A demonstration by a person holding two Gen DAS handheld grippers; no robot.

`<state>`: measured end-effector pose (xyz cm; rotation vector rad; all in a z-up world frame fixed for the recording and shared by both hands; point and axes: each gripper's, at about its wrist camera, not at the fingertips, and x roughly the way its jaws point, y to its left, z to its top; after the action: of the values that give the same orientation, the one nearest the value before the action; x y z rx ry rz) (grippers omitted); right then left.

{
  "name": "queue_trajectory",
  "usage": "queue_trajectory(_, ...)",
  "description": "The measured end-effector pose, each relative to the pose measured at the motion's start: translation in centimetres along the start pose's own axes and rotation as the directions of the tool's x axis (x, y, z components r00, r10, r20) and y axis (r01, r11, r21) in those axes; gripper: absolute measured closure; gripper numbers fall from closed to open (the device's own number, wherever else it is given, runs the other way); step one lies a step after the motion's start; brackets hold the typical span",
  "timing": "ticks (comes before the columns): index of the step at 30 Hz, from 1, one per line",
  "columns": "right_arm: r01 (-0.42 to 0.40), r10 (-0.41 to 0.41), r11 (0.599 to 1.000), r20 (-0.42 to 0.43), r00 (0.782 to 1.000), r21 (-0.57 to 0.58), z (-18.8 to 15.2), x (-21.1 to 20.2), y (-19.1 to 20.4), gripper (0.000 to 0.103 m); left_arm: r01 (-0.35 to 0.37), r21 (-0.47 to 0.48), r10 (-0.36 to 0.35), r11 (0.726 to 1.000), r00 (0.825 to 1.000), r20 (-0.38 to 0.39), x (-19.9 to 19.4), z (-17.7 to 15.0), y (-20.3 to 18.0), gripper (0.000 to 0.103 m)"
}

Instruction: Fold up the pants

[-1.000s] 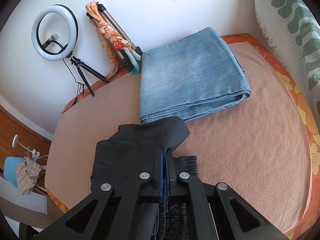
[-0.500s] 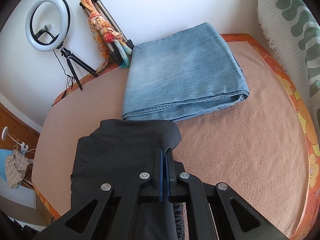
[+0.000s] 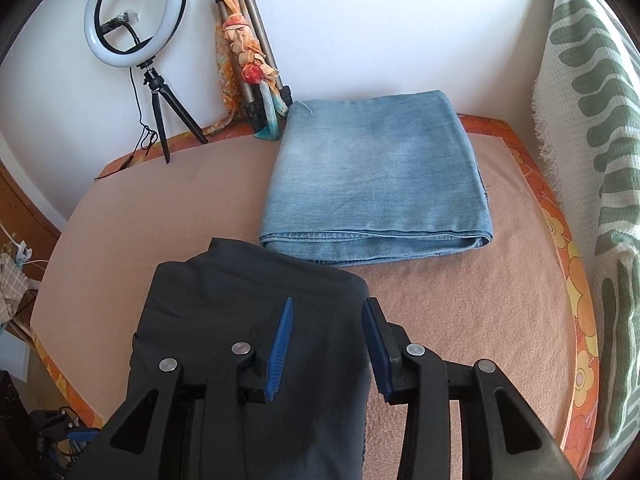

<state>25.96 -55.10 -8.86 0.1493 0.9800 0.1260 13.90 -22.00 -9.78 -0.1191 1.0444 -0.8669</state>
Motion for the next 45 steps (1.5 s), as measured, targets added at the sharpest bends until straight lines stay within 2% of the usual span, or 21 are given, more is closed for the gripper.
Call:
queue_trajectory(3, -0.096, 0.096, 0.995, 0.007, 0.995, -0.037, 0.5, 0.0, 2.6, 0.064, 0.003, -0.029, -0.004, 1.0, 1.0, -0.015, 0.7, -0.6, 0.5, 0.063)
queue_trajectory(5, -0.164, 0.164, 0.985, -0.008, 0.986, -0.06, 0.7, 0.7, 4.7, 0.054, 0.01, -0.057, -0.011, 0.998, 1.0, -0.024, 1.2, -1.0, 1.0, 0.063)
queue_trajectory(6, -0.188, 0.187, 0.98, -0.014, 0.982, -0.073, 0.8, 1.3, 5.8, 0.053, 0.015, -0.068, -0.017, 0.998, 1.0, -0.023, 1.4, -1.2, 1.1, 0.063)
queue_trajectory(12, -0.287, 0.277, 0.95, -0.093, 0.956, -0.123, 2.4, 6.5, 11.6, 0.048, 0.072, -0.09, -0.072, 0.993, 0.997, 0.007, 2.0, -1.9, 1.1, 0.066)
queue_trajectory(16, -0.276, 0.242, 0.939, -0.178, 0.954, -0.203, 3.3, 10.9, 15.1, 0.047, 0.092, -0.096, -0.091, 0.991, 0.996, 0.018, 2.4, -2.4, 0.9, 0.067)
queue_trajectory(19, -0.262, 0.2, 0.926, -0.235, 0.951, -0.271, 3.3, 13.4, 16.9, 0.047, 0.095, -0.105, -0.092, 0.99, 0.995, 0.031, 2.5, -2.5, 1.2, 0.076)
queue_trajectory(22, -0.225, 0.144, 0.924, -0.263, 0.954, -0.309, 3.0, 15.3, 17.5, 0.047, 0.098, -0.111, -0.095, 0.989, 0.995, 0.032, 2.6, -2.6, 1.4, 0.081)
queue_trajectory(24, -0.221, 0.136, 0.926, -0.277, 0.951, -0.305, 3.0, 16.2, 17.2, 0.047, 0.091, -0.099, -0.088, 0.991, 0.996, 0.031, 2.7, -2.6, 1.4, 0.084)
queue_trajectory(25, -0.224, 0.137, 0.927, -0.284, 0.949, -0.3, 3.0, 16.5, 17.1, 0.049, 0.091, -0.096, -0.088, 0.991, 0.996, 0.032, 2.7, -2.6, 1.4, 0.085)
queue_trajectory(26, -0.229, 0.141, 0.926, -0.29, 0.947, -0.299, 3.0, 16.7, 17.1, 0.057, 0.093, -0.096, -0.09, 0.991, 0.995, 0.032, 2.7, -2.6, 1.4, 0.085)
queue_trajectory(30, -0.239, 0.133, 0.907, -0.301, 0.944, -0.348, 2.5, 16.5, 17.5, 0.075, 0.1, -0.095, -0.097, 0.99, 0.995, 0.036, 2.8, -2.5, 1.5, 0.089)
queue_trajectory(32, -0.232, 0.125, 0.9, -0.291, 0.948, -0.369, 2.5, 16.2, 17.8, 0.095, 0.102, -0.091, -0.099, 0.991, 0.994, 0.037, 2.7, -2.5, 1.6, 0.09)
queue_trajectory(33, -0.224, 0.119, 0.897, -0.28, 0.953, -0.38, 2.4, 15.9, 17.9, 0.098, 0.106, -0.092, -0.103, 0.99, 0.994, 0.038, 2.7, -2.4, 1.7, 0.091)
queue_trajectory(38, -0.182, 0.109, 0.906, -0.205, 0.973, -0.382, 3.0, 14.5, 18.4, 0.102, 0.131, -0.09, -0.128, 0.987, 0.991, 0.04, 2.1, -2.6, 1.3, 0.095)
queue_trajectory(40, -0.203, 0.132, 0.903, -0.204, 0.97, -0.379, 3.2, 14.1, 18.7, 0.102, 0.125, -0.069, -0.123, 0.99, 0.992, 0.04, 2.0, -2.8, 0.7, 0.095)
queue_trajectory(43, -0.165, 0.09, 0.891, -0.191, 0.977, -0.423, 2.8, 14.3, 19.7, 0.103, 0.13, -0.074, -0.128, 0.989, 0.991, 0.036, 1.9, -3.0, 0.6, 0.095)
queue_trajectory(45, -0.17, 0.093, 0.898, -0.204, 0.975, -0.405, 2.7, 14.7, 19.8, 0.103, 0.128, -0.077, -0.126, 0.989, 0.991, 0.035, 1.8, -3.1, 0.6, 0.095)
